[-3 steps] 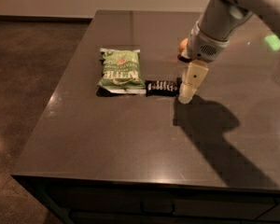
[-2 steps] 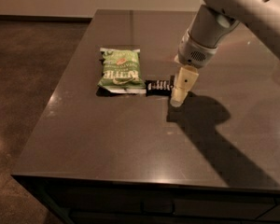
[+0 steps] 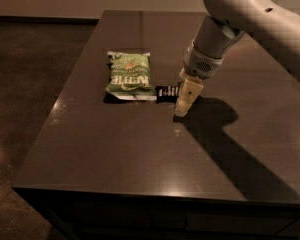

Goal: Move rxbar chocolate near orange

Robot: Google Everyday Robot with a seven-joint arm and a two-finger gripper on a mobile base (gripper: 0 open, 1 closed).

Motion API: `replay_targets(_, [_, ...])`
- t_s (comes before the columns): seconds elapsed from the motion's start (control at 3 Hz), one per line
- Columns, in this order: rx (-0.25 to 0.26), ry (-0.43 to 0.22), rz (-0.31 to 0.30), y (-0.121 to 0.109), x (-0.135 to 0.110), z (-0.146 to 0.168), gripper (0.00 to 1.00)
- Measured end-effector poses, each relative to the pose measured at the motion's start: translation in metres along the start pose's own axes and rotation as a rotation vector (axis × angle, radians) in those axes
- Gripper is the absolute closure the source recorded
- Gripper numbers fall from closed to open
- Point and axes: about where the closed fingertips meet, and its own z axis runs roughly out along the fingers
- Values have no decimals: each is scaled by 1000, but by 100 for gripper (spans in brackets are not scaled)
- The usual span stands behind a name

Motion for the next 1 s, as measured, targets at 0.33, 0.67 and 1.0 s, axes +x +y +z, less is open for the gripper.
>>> replay_targets(0.33, [-20, 1, 12, -1, 1, 5, 47])
replay_targets(0.67, [-23, -2, 20, -2, 1, 1, 80])
replay_targets(1.0, [-23, -2, 20, -2, 1, 0, 100])
